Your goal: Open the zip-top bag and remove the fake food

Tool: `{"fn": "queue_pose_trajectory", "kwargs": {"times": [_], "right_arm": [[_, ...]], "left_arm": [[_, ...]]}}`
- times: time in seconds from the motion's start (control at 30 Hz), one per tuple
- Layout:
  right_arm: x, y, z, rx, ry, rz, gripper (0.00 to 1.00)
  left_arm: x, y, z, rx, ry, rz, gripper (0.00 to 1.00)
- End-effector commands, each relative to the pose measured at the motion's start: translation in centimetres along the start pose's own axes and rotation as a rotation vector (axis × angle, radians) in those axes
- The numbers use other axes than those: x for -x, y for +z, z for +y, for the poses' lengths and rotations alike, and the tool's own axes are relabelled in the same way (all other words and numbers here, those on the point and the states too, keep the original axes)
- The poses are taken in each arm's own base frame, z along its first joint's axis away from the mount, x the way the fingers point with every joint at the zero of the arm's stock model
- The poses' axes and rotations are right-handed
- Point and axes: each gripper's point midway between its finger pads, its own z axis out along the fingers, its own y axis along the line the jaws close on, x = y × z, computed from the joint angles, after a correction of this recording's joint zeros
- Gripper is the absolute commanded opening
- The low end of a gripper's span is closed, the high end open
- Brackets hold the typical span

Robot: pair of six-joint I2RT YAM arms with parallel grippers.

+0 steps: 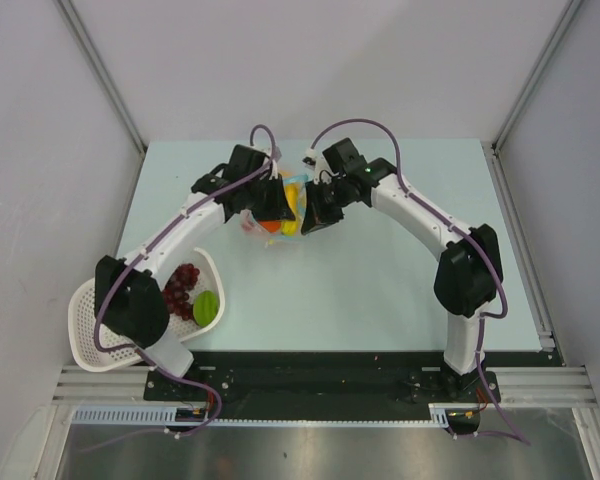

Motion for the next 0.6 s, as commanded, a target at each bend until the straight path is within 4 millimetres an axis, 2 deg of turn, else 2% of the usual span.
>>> {"fn": "queue_pose_trajectory", "kwargs": {"times": [0.0,0.07,0.2,0.27,0.3,0.33,0.37,0.4,0.47,0.53,0.57], "right_arm": [[2.3,-3.1,0.2,-0.084,-0.077,-0.102,0.0],[2.9,-4.1,-1.1,-0.161,-0.074,-0.13,0.0],[4.0,-5.6,-2.3,-0.201,-0.062,-0.179,0.0],[4.6,-5.9,-2.4,-0.205,-0.064,-0.19,0.0],[4.7,-5.9,-2.4,-0.209,-0.067,-0.189,0.0],[5.0,-6.0,-2.1,-0.212,-0.08,-0.194,0.0],[4.7,-5.7,-2.6,-0.235,-0.083,-0.177,0.0],[4.7,-5.6,-2.3,-0.234,-0.097,-0.175,0.0],[4.7,-5.5,-1.2,-0.206,-0.121,-0.179,0.0],[4.2,-5.0,0.3,-0.183,-0.157,-0.169,0.0],[3.8,-5.1,0.9,-0.174,-0.164,-0.163,0.0]], "left_arm": [[1.6,-4.6,-3.1,-0.186,-0.142,-0.039,0.0],[1.6,-5.2,-2.5,-0.207,-0.179,-0.044,0.0],[-0.2,-5.8,-2.8,-0.294,-0.177,0.025,0.0],[-0.9,-6.5,-4.3,-0.394,-0.173,0.048,0.0],[-2.0,-6.2,-4.1,-0.407,-0.196,0.07,0.0],[-0.9,-7.5,-5.3,-0.475,-0.155,-0.009,0.0],[-1.0,-8.1,-6.0,-0.518,-0.184,-0.016,0.0],[-1.6,-8.0,-5.9,-0.536,-0.201,-0.023,0.0],[-0.8,-9.3,-6.6,-0.561,-0.244,-0.089,0.0],[-0.4,-9.0,-5.4,-0.497,-0.321,-0.141,0.0],[0.1,-9.6,-5.2,-0.474,-0.367,-0.178,0.0]]}}
